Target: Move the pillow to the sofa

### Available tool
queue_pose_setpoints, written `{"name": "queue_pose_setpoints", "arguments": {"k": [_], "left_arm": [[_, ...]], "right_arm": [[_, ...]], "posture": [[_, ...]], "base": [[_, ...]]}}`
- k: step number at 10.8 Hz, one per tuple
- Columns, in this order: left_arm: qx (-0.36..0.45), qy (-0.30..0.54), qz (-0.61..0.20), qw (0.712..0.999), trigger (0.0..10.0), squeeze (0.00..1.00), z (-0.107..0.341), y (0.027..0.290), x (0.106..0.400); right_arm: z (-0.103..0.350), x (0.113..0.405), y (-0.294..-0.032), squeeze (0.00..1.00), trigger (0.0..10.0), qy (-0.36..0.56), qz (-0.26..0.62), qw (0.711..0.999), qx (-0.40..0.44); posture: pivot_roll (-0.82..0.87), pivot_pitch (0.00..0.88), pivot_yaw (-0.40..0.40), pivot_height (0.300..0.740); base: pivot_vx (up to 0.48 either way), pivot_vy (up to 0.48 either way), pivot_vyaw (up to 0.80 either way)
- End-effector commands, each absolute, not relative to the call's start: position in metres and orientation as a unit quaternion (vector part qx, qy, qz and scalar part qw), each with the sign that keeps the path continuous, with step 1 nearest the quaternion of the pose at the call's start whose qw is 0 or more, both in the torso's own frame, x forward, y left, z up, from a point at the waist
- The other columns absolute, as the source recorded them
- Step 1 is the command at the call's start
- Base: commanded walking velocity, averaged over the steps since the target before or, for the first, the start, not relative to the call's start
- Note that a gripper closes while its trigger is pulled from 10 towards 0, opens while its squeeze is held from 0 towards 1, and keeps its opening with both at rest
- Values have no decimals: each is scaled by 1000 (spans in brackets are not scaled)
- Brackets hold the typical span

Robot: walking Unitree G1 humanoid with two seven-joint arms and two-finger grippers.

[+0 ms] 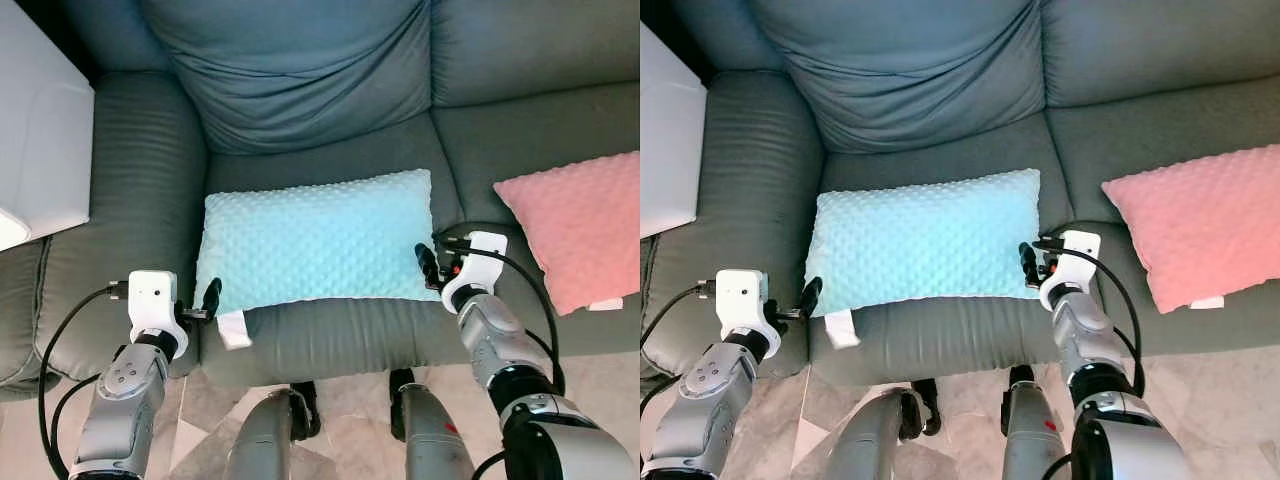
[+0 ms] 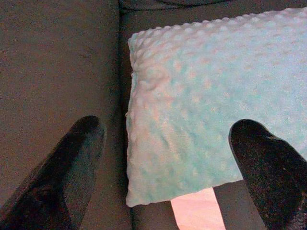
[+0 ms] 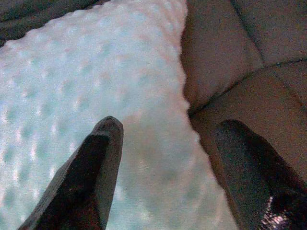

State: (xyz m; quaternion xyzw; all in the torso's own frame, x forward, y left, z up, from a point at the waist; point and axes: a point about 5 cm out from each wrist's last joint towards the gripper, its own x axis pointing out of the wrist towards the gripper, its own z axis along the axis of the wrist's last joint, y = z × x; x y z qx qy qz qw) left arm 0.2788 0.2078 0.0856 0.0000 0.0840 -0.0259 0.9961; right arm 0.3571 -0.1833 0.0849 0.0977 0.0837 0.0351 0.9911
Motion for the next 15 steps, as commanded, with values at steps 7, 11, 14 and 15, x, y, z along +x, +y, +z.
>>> {"name": "queue_pose_setpoints", "arguments": {"k": [7,11,14,15], "left_arm": [[12,105,-16,994,10000,0,80,213,272],[10,106,-18,994,10000,0,79,209,272],[13,104,-17,994,10000,0,80,207,273],[15,105,-17,994,10000,0,80,209,271]], "right_arm": [[80,356,-169,1000,10000,78,59,988,121],[80,354,-166,1000,10000,75,87,987,113],[68,348,-169,1000,10000,102,81,984,118],[61,344,-170,1000,10000,117,82,983,117]], "posture": [[9,455,215,740],[4,457,214,740],[12,462,216,740],[22,465,219,740]], "base": [[0,0,0],[0,0,0],[0,0,0],[0,0,0]]}}
